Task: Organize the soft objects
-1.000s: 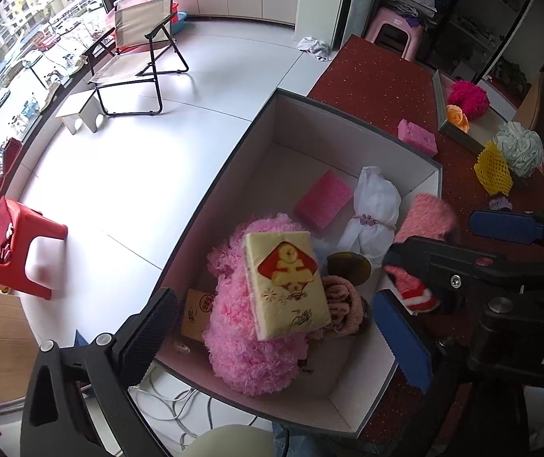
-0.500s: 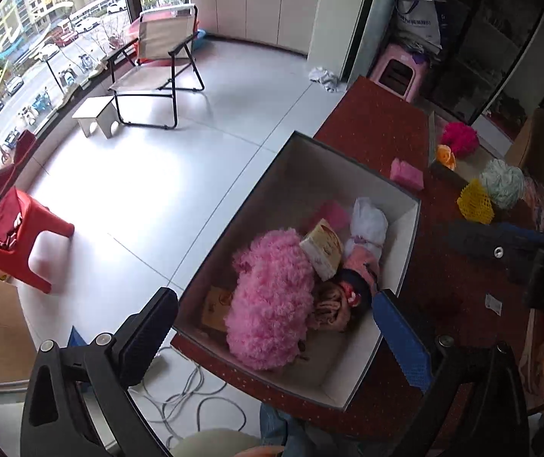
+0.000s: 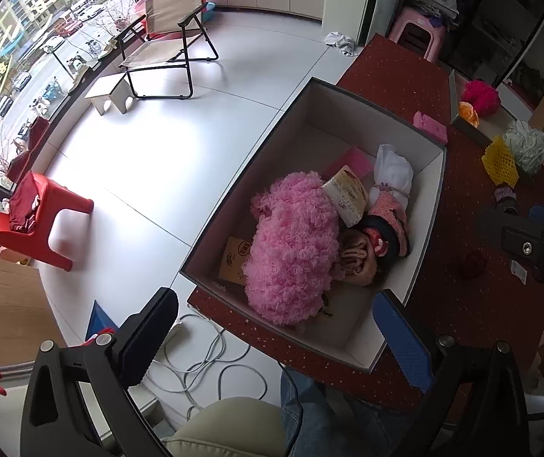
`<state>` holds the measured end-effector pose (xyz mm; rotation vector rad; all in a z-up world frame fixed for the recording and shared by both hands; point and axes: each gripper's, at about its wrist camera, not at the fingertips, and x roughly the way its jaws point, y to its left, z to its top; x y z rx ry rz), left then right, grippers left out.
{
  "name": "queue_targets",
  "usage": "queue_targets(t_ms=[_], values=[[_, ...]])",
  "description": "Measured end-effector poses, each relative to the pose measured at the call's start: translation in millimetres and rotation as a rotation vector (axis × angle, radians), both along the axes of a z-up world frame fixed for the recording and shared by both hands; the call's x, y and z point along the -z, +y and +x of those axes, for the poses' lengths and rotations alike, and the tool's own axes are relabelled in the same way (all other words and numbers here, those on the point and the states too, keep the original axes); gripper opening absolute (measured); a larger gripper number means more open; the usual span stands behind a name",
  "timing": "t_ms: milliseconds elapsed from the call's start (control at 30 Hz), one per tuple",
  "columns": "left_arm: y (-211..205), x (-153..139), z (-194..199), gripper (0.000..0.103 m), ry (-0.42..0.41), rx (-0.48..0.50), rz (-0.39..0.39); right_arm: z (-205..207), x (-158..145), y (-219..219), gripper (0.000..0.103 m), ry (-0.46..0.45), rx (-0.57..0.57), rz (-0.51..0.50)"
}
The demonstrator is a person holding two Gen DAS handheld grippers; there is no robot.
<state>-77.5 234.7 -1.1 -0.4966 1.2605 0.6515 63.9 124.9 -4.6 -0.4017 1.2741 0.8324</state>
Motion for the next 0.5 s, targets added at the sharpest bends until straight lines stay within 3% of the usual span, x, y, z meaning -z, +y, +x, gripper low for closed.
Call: queue_targets(t_ms=[500], values=[[1.8,6.0,-3.7,0.103,0.014,-0.001,-0.008,-5.4,-0.3,5.8,0.103,-0.009,-0.026,-0.027]])
